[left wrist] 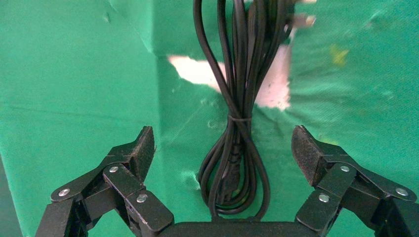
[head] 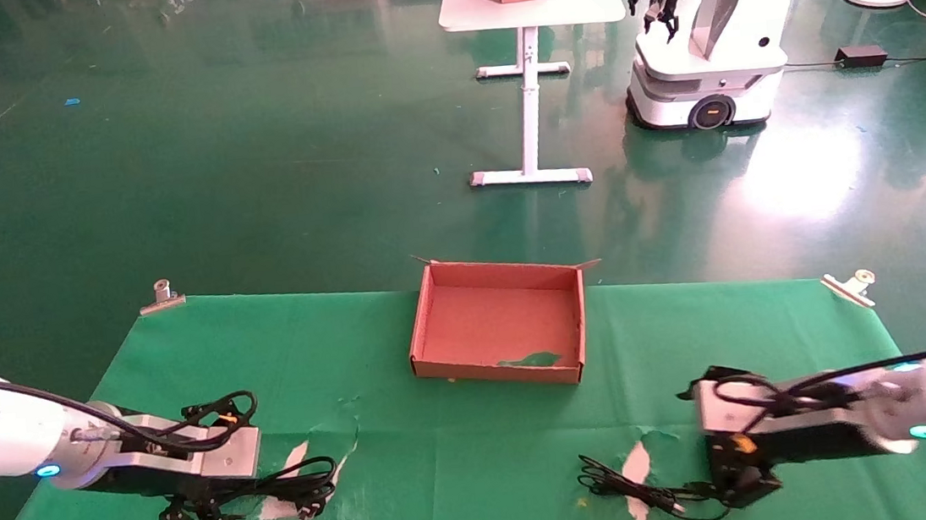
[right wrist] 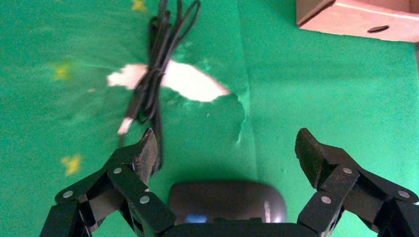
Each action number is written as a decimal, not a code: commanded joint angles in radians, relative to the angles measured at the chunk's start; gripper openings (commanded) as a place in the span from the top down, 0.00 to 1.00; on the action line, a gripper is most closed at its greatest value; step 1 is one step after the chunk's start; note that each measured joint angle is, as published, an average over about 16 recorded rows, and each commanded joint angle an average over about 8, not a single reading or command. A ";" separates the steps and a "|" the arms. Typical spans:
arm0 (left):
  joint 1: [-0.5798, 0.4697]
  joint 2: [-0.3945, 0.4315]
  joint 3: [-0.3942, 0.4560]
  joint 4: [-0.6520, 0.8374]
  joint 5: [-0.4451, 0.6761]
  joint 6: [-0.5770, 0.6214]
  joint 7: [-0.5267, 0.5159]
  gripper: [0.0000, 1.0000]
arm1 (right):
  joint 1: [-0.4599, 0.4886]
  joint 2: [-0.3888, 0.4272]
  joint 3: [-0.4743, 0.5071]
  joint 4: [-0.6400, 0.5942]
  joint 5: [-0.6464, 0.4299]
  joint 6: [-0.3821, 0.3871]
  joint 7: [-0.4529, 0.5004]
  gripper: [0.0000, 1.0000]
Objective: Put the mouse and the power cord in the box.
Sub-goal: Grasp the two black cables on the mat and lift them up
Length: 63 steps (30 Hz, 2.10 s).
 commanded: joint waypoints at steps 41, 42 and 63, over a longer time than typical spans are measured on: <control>-0.058 0.102 -0.010 0.322 -0.008 -0.098 0.216 0.66 | 0.066 -0.142 0.011 -0.354 0.014 -0.020 -0.264 0.88; -0.059 0.102 -0.010 0.323 -0.008 -0.098 0.217 0.78 | 0.067 -0.142 0.011 -0.355 0.015 -0.022 -0.265 0.96; -0.059 0.101 -0.010 0.321 -0.009 -0.097 0.216 1.00 | 0.067 -0.141 0.011 -0.353 0.016 -0.022 -0.265 1.00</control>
